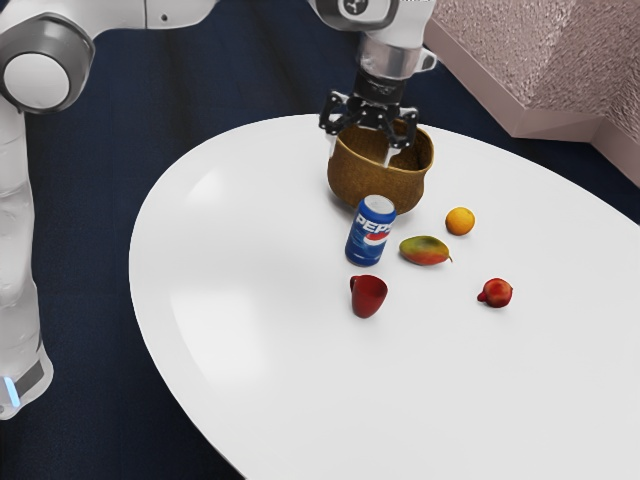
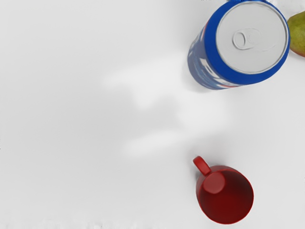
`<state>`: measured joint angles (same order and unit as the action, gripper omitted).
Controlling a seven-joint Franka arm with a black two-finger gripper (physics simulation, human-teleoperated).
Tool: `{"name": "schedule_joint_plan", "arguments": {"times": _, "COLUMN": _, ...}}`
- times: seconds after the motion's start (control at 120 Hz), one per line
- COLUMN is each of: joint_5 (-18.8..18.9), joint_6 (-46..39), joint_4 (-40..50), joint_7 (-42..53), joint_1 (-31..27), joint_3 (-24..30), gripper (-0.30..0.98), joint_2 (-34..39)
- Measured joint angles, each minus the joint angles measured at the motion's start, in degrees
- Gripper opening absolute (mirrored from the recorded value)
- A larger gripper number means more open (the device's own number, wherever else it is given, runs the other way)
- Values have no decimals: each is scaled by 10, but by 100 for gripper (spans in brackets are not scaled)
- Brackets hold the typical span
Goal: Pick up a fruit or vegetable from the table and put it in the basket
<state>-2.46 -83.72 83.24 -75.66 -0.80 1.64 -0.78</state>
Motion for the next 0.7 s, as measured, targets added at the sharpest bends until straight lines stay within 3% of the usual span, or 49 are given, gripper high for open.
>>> {"name": "schedule_joint_plan", "arguments": {"times": 0.208, "joint_5": 1, "joint_6": 3, "joint_4": 0, "joint_7": -222, "joint_1": 24, "joint_3": 1, "gripper": 69, "joint_2": -11}}
{"name": "schedule_joint_plan", "arguments": {"times": 0.342, "joint_5": 2, "joint_6": 4, "joint_4": -1, "joint_7": -302, "joint_1": 62, "joint_3": 0, "gripper": 69, "joint_2": -10}}
{"name": "schedule_joint_plan", "arguments": {"times": 0.492, "joint_5": 7, "joint_6": 5, "joint_4": -2, "joint_7": -264, "joint_1": 109, "joint_3": -5, "gripper": 69, "joint_2": -6}}
{"name": "schedule_joint_plan", "arguments": {"times": 0.7, "joint_5": 79, "joint_6": 5, "joint_4": -9, "joint_7": -83, "joint_1": 126, "joint_3": -5, "gripper": 69, "joint_2": -17}}
